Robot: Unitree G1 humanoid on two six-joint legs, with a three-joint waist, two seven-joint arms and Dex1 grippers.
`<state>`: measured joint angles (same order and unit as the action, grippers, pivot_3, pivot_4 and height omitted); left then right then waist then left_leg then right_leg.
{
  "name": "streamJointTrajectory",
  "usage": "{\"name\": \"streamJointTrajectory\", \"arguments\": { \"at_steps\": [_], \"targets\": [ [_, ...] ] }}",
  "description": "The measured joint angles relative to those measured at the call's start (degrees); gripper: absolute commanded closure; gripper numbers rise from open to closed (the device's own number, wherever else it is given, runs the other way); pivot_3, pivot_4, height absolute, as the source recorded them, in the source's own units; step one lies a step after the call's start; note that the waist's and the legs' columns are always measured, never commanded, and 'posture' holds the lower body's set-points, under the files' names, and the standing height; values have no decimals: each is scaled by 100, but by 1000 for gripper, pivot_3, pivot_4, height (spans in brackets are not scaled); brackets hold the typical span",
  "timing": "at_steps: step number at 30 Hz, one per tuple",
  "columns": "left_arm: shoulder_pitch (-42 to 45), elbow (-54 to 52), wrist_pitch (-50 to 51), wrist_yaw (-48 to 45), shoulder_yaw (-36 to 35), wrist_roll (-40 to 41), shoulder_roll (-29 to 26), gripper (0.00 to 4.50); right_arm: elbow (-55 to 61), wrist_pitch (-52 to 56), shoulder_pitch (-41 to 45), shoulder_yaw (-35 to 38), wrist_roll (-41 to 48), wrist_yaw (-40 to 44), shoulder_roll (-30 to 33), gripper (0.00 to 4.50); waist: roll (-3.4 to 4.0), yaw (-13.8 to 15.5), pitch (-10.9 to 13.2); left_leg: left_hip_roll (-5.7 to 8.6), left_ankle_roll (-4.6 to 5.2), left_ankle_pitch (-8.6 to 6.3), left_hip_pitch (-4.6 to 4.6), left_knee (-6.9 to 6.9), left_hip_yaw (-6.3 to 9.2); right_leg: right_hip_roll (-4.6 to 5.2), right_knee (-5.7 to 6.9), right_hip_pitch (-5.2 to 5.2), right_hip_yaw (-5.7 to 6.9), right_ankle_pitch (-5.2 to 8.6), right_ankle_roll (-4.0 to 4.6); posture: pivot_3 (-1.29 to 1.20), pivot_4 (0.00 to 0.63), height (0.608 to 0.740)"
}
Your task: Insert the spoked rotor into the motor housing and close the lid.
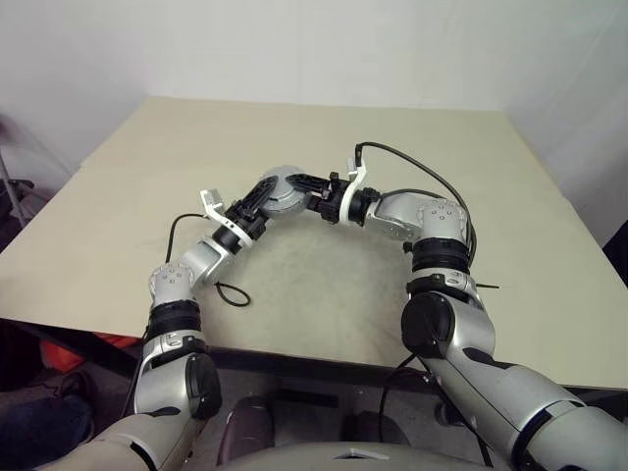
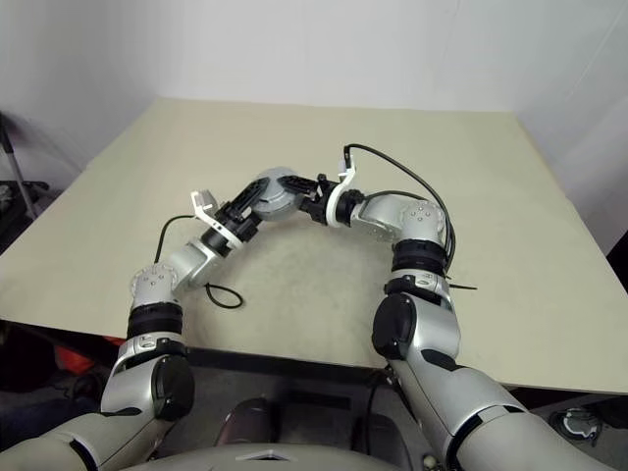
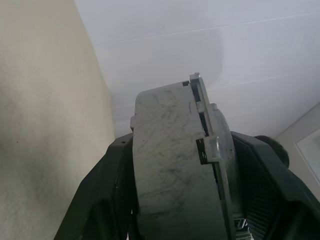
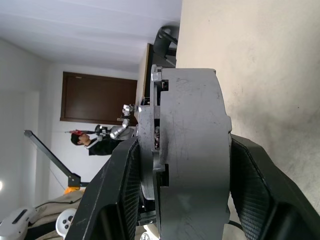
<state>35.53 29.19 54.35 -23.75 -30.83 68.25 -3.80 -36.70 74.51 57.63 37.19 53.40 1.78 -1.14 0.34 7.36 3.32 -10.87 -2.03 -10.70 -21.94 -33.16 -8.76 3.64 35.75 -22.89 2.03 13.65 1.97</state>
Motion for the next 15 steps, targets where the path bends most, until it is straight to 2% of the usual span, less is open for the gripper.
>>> {"name": "streamJointTrajectory", "arguments": {
  "at_steps": [5,12,15],
  "targets": [
    [-1,41,-1,9,-5,-15,0,2066,1,-87,-45,-146,-27,118,24,2356,0,1,0,0,0,0,0,-3,1,0,0,3,0,0,0,0,0,740],
    [-28,43,-62,81,2,-146,5,2066,386,-421,-258,-464,-136,235,-29,111,0,3,0,0,0,0,0,-5,3,0,1,4,1,0,0,0,0,740],
    [-119,45,-234,146,-9,-305,-2,2066,754,-1002,-321,-809,-499,220,-29,111,-2,1,0,-1,0,0,2,-5,4,0,2,6,4,0,0,0,0,740]
  ]
}}
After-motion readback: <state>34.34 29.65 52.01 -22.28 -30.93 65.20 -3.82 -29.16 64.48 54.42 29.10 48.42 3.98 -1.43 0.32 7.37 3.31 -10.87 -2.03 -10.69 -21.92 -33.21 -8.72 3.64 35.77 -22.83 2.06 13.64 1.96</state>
